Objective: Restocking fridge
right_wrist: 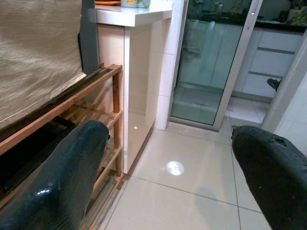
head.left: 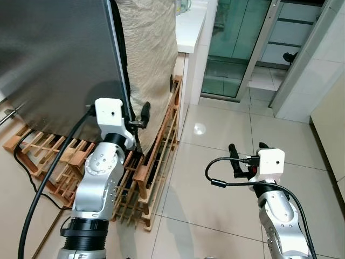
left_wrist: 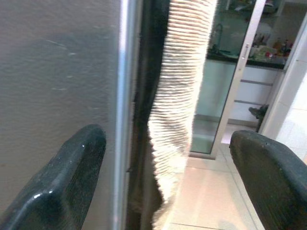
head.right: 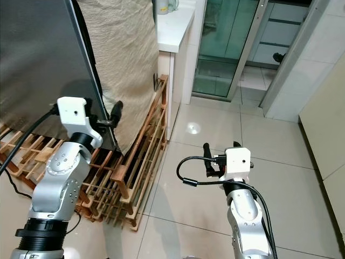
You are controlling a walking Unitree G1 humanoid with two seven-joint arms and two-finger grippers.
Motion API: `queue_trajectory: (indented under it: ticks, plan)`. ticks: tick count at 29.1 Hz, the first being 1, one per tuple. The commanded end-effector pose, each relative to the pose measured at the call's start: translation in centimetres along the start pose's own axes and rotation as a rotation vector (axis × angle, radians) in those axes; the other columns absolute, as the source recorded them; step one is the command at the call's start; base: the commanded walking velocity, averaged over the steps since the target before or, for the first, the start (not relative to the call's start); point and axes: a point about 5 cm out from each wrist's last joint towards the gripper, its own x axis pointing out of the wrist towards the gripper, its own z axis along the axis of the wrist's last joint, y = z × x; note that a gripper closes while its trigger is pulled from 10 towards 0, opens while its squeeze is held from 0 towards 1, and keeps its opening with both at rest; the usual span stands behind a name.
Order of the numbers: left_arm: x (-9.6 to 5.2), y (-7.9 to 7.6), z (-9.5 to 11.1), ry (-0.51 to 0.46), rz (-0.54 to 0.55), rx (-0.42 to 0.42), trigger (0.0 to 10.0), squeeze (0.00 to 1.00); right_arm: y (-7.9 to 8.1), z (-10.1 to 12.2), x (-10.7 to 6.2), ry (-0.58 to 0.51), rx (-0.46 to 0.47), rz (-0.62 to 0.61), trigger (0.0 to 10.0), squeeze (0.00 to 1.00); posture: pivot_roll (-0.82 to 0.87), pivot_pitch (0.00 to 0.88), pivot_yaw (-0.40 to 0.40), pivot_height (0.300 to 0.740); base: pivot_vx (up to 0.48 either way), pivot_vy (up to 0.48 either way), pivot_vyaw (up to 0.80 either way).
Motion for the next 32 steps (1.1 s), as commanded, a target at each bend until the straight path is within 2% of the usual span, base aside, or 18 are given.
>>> queue_trajectory:
  ticks: [1,5,10,15,18,20,21,22,23,25,26,28,29,31,32]
  plan:
    - [0.4,-0.8,0.9,-0.024,-0.041,0.002,10.0,0.0,-0.3,0.1,0.2,-0.007,-0.009,-0.006,10.0,0.0,-0.12,0.0,0.008,0.74,0.0,0.0,0.0]
    - [0.7,-1.1,0.8,-0.02,-0.056,0.009,10.0,0.0,-0.4,0.1,0.3,-0.007,-0.01,-0.008,10.0,0.0,-0.12,0.0,0.007,0.74,0.0,0.0,0.0]
    - [2.6,-1.7,0.8,-0.031,-0.042,0.02,10.0,0.0,-0.2,-0.1,0.3,-0.004,-0.012,-0.002,10.0,0.0,-0.12,0.0,0.009,0.74,0.0,0.0,0.0]
    - [2.9,-1.4,1.0,-0.042,-0.015,0.016,10.0,0.0,-0.2,-0.2,0.2,-0.006,-0.012,-0.007,10.0,0.0,-0.13,0.0,0.014,0.74,0.0,0.0,0.0]
    - [3.0,-2.0,0.8,-0.037,-0.042,-0.01,10.0,0.0,-0.2,-0.2,0.2,-0.005,-0.012,-0.008,10.0,0.0,-0.13,0.0,0.012,0.74,0.0,0.0,0.0]
    - [3.3,-3.6,0.6,-0.041,-0.138,-0.044,10.0,0.0,-0.2,-0.4,0.2,-0.002,-0.012,-0.005,10.0,0.0,-0.13,0.0,0.012,0.74,0.0,0.0,0.0]
    - [3.3,-3.6,0.6,-0.041,-0.138,-0.044,10.0,0.0,-0.2,-0.4,0.2,-0.002,-0.012,-0.005,10.0,0.0,-0.13,0.0,0.012,0.74,0.0,0.0,0.0]
    - [3.4,-4.5,0.7,-0.049,-0.206,-0.058,10.0,0.0,-0.2,-0.4,0.3,0.0,-0.011,-0.004,10.0,0.0,-0.12,0.0,0.004,0.74,0.0,0.0,0.0]
    - [3.5,-5.9,0.6,-0.043,-0.32,-0.069,10.0,0.0,-0.1,-0.5,0.4,0.003,-0.011,-0.001,10.0,0.0,-0.12,0.0,0.001,0.74,0.0,0.0,0.0]
    - [3.5,-7.7,0.4,-0.028,-0.481,-0.092,10.0,0.0,0.0,-0.6,0.6,0.006,-0.01,0.003,10.0,0.0,-0.13,0.0,0.002,0.74,0.0,0.0,0.0]
    - [3.5,-7.7,0.4,-0.028,-0.481,-0.092,10.0,0.0,0.0,-0.6,0.6,0.006,-0.01,0.003,10.0,0.0,-0.13,0.0,0.002,0.74,0.0,0.0,0.0]
    - [3.4,-8.8,0.0,-0.017,-0.597,-0.117,10.0,0.0,0.0,-0.8,0.7,0.007,-0.009,0.004,10.0,0.0,-0.13,0.0,0.002,0.74,0.0,0.0,0.0]
    - [3.4,-8.8,0.0,-0.017,-0.597,-0.117,10.0,0.0,0.0,-0.8,0.7,0.007,-0.009,0.004,10.0,0.0,-0.13,0.0,0.002,0.74,0.0,0.0,0.0]
    - [3.5,-10.2,-0.4,0.0,-0.666,-0.142,10.0,0.0,-0.2,-0.9,0.7,0.01,-0.009,0.002,10.0,0.0,-0.14,0.0,0.002,0.74,0.0,0.0,0.0]
    - [3.7,-11.8,-0.8,0.022,-0.717,-0.183,10.0,0.0,-0.4,-1.1,0.5,0.013,-0.005,-0.001,10.0,0.0,-0.14,0.0,0.004,0.74,0.0,0.0,0.0]
